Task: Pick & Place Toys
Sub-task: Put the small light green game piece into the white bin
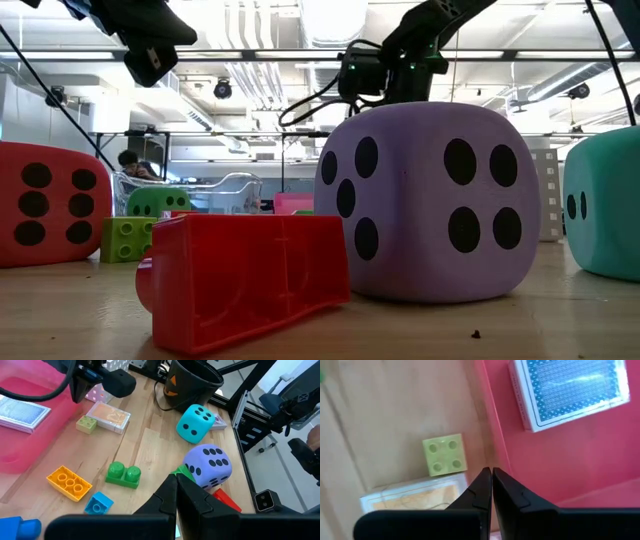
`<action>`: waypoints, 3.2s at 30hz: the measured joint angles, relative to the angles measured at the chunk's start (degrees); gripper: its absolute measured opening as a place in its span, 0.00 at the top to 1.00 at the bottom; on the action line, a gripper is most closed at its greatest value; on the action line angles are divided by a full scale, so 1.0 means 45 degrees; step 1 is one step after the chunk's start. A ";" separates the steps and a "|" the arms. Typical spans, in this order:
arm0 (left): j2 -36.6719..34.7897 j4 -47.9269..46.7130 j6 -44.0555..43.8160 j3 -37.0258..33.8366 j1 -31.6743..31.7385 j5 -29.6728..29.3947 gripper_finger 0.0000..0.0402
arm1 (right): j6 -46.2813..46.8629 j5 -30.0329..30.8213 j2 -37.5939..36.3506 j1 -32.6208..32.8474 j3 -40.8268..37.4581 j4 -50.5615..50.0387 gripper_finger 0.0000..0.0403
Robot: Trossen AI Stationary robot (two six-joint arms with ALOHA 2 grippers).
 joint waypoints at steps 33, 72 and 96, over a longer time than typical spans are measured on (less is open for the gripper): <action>-0.0005 -0.0010 -0.0233 0.0000 0.0000 0.0000 0.98 | -0.0178 -0.1755 0.0019 0.0694 -0.0404 0.1225 0.47; -0.0005 -0.0093 -0.0233 0.0000 -0.0003 0.0005 0.98 | -0.0064 -0.1774 0.0989 0.2140 -0.0153 0.1320 0.39; -0.0005 -0.0117 -0.0330 0.0000 -0.0005 0.0010 0.98 | -0.1129 0.0665 0.0466 0.2694 -0.0284 0.1705 0.39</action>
